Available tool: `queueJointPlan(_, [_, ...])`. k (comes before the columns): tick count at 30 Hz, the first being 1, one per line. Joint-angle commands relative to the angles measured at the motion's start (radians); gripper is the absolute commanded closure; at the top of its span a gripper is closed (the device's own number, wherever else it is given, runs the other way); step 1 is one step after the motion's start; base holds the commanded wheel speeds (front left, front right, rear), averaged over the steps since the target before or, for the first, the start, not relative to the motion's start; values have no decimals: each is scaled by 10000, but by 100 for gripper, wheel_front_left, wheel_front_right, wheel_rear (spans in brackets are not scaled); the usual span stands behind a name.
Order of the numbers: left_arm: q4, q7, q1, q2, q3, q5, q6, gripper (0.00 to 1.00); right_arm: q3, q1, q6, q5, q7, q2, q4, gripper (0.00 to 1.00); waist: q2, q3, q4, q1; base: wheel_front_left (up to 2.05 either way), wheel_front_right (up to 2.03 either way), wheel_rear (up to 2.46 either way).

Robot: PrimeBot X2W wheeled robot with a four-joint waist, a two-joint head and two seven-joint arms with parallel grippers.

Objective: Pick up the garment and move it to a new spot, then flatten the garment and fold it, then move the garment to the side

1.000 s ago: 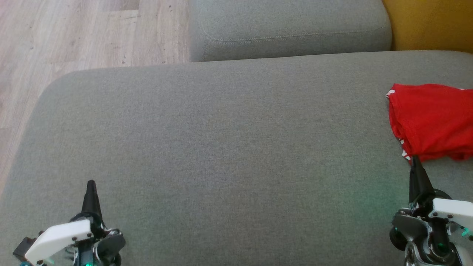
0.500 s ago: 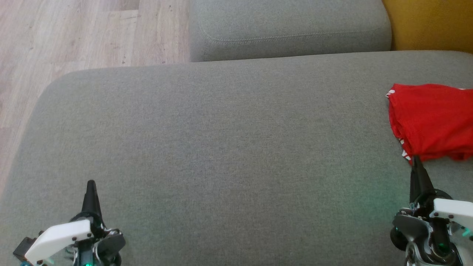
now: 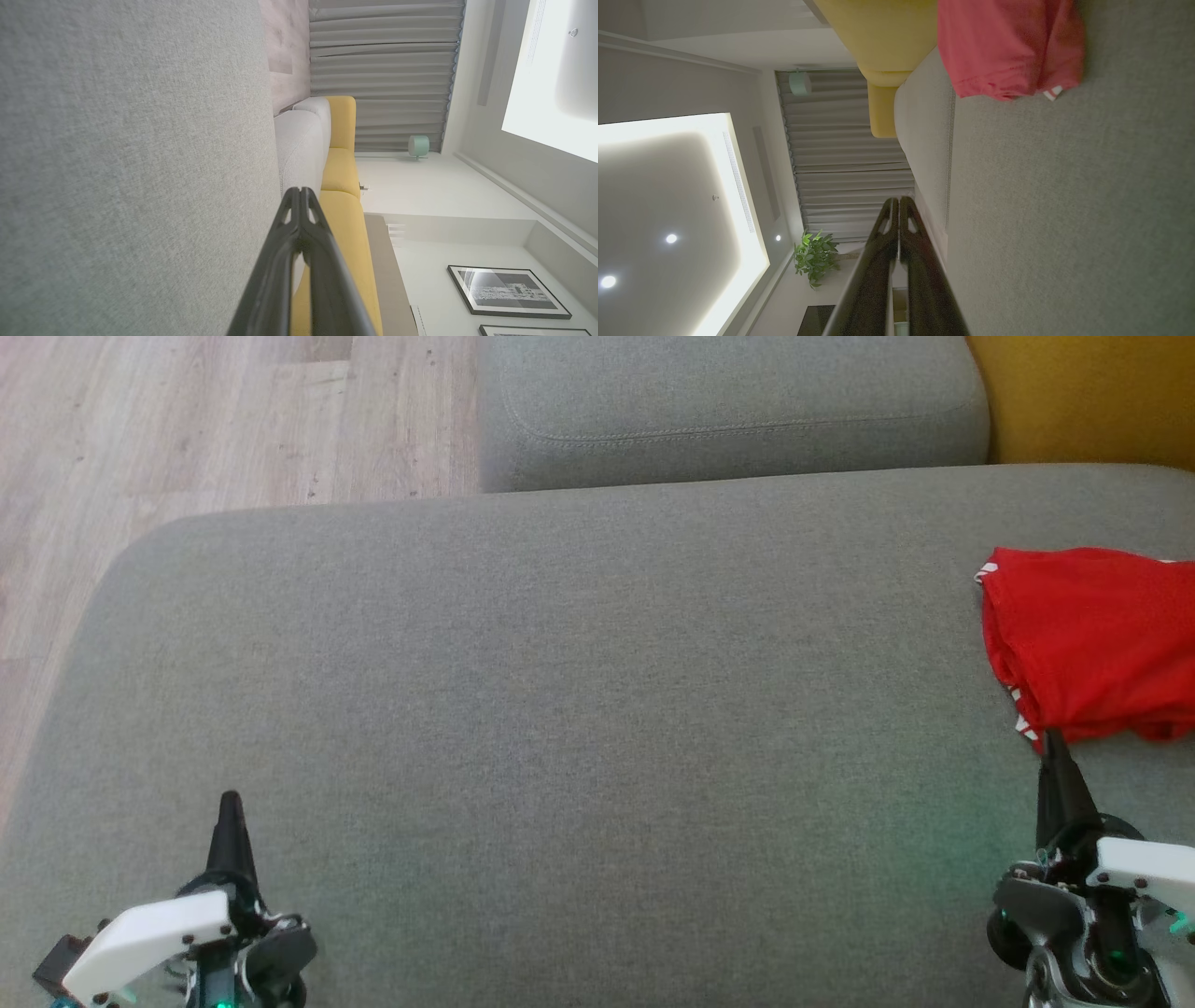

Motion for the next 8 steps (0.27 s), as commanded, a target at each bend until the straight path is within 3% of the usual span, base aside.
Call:
queueJointPlan(1, [-361,73,-476,41,403,-51,-65,100,205,-480,69,13,70,-104,-320,100,0,0,0,0,0,0,0])
queueJointPlan(8, [-361,73,-476,41,403,-51,-65,100,197,-481,69,6,77,-99,-320,100,0,0,0,0,0,0,0])
